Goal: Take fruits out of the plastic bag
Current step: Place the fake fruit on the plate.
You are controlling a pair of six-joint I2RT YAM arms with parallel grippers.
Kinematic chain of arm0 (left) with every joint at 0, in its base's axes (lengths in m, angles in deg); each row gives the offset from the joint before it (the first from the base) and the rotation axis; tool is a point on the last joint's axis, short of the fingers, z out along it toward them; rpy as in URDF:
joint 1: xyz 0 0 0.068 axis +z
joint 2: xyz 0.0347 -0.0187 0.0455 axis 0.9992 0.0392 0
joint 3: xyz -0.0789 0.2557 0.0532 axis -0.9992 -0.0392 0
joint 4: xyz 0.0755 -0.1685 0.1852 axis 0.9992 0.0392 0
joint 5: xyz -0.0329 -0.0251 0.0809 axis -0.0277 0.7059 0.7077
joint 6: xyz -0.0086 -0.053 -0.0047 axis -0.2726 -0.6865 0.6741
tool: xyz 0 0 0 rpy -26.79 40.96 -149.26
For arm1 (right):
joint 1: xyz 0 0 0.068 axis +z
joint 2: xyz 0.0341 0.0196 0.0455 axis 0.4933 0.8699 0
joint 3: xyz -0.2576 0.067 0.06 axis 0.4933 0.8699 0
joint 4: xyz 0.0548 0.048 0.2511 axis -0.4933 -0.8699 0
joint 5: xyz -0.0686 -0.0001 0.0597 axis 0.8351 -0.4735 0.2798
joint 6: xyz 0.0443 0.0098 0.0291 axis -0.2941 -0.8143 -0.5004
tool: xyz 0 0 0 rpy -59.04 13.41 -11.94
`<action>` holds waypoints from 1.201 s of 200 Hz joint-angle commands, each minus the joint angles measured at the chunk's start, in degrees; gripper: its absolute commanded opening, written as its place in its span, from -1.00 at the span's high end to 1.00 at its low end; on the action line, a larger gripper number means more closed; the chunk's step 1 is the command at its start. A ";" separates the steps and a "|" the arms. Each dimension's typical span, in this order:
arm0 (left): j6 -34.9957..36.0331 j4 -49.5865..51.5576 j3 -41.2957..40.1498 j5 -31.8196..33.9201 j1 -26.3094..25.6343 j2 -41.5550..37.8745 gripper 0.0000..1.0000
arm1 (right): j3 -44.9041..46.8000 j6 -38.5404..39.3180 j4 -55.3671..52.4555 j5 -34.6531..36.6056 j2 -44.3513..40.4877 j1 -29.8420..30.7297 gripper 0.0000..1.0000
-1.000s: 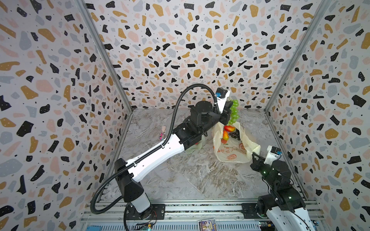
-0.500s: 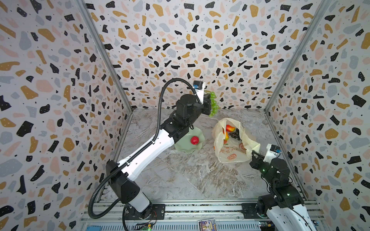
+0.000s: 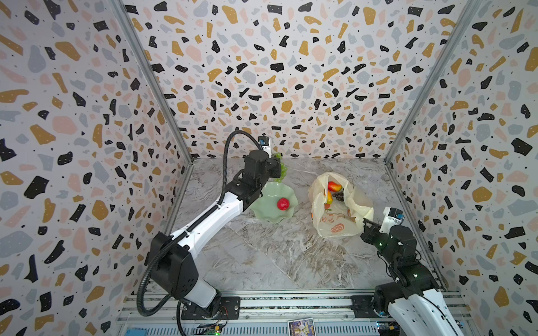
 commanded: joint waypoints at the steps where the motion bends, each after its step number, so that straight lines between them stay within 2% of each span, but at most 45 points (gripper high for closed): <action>1: 0.48 -2.19 -3.04 2.73 0.34 -0.97 1.00 | -3.20 1.40 0.93 -0.53 1.20 0.30 1.00; 42: -1.10 -2.83 -7.31 1.98 1.13 2.73 1.00 | -3.55 0.68 2.18 -1.78 3.13 0.78 1.00; 121: -4.09 -3.07 -5.61 -1.41 4.00 15.43 1.00 | -3.93 -1.37 0.38 1.53 2.68 3.90 1.00; 150: -5.93 -2.47 -6.43 -1.40 5.85 16.67 0.69 | -4.45 -1.38 -0.77 2.32 2.13 4.08 1.00; 173: -6.75 -3.19 -7.91 -1.69 6.68 16.10 0.23 | -4.31 -1.47 -1.08 2.58 1.55 4.15 1.00; 181: -6.75 -3.12 -7.96 -1.82 6.68 15.93 0.14 | -4.17 -1.56 -0.85 2.43 1.60 4.16 1.00; 223: -6.88 -2.17 -7.83 -0.48 6.67 14.53 -0.13 | -4.43 -1.82 0.07 1.93 2.88 4.69 1.00; 240: -6.42 -2.05 -8.12 -0.02 6.67 13.64 -0.15 | -4.48 -1.78 0.41 1.89 3.14 4.89 1.00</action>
